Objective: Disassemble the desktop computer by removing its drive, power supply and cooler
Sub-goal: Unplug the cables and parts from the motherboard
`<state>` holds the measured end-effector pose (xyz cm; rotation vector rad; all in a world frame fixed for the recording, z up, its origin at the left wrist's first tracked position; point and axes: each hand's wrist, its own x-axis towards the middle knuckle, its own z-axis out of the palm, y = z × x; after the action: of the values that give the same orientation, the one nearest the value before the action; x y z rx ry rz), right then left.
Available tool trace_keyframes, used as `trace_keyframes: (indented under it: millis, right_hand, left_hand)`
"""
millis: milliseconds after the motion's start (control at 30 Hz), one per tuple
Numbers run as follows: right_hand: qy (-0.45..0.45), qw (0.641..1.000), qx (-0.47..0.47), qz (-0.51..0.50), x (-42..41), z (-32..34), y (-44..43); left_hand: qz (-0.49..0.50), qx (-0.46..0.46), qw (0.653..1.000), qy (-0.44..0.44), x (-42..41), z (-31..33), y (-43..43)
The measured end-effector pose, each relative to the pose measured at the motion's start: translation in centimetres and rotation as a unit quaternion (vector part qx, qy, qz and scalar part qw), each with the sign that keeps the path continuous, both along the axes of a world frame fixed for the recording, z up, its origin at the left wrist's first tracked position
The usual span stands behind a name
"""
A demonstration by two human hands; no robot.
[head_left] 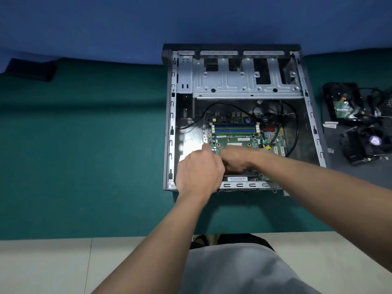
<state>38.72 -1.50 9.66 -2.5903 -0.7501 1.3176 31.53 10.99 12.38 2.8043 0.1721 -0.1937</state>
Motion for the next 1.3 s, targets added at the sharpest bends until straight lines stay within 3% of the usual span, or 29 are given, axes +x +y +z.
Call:
trace_keyframes:
  millis: [167, 333, 467, 633, 767, 1000, 1100, 1300]
  right_hand:
    - [-0.023, 0.973, 0.07, -0.217, -0.4, -0.7, -2.7]
    - [0.017, 0.856, 0.201, -0.477, -1.2, -0.5, -4.9]
    - [0.05, 0.817, 0.245, -0.519, -1.7, 0.6, -6.5]
    - [0.113, 0.771, 0.312, -0.544, -2.6, 1.8, -7.4]
    - [0.137, 0.738, 0.356, -0.557, -3.0, 2.0, -7.6]
    - [0.121, 0.781, 0.341, -0.509, -2.8, 1.5, -7.7]
    - [0.135, 0.78, 0.352, -0.499, -2.7, 1.5, -7.9]
    - [0.154, 0.774, 0.344, -0.509, -2.7, 1.7, -8.0]
  left_hand:
    - [-0.003, -0.011, 1.0, -0.007, -0.1, -0.2, 0.0]
    - [-0.011, -0.029, 0.999, 0.02, 0.1, -0.2, 0.2]
    - [-0.002, -0.078, 0.996, 0.04, 0.2, 0.6, 0.5]
    - [0.096, -0.291, 0.952, 0.024, 3.2, 1.3, -1.1]
    - [0.052, -0.302, 0.949, 0.068, 4.6, 1.3, -3.9]
    - [0.078, -0.28, 0.956, 0.041, 4.3, 1.7, -4.9]
    - [0.017, -0.246, 0.968, 0.041, 4.5, 2.1, -4.8]
    - [-0.131, -0.091, 0.987, 0.008, 5.1, 2.2, -4.4]
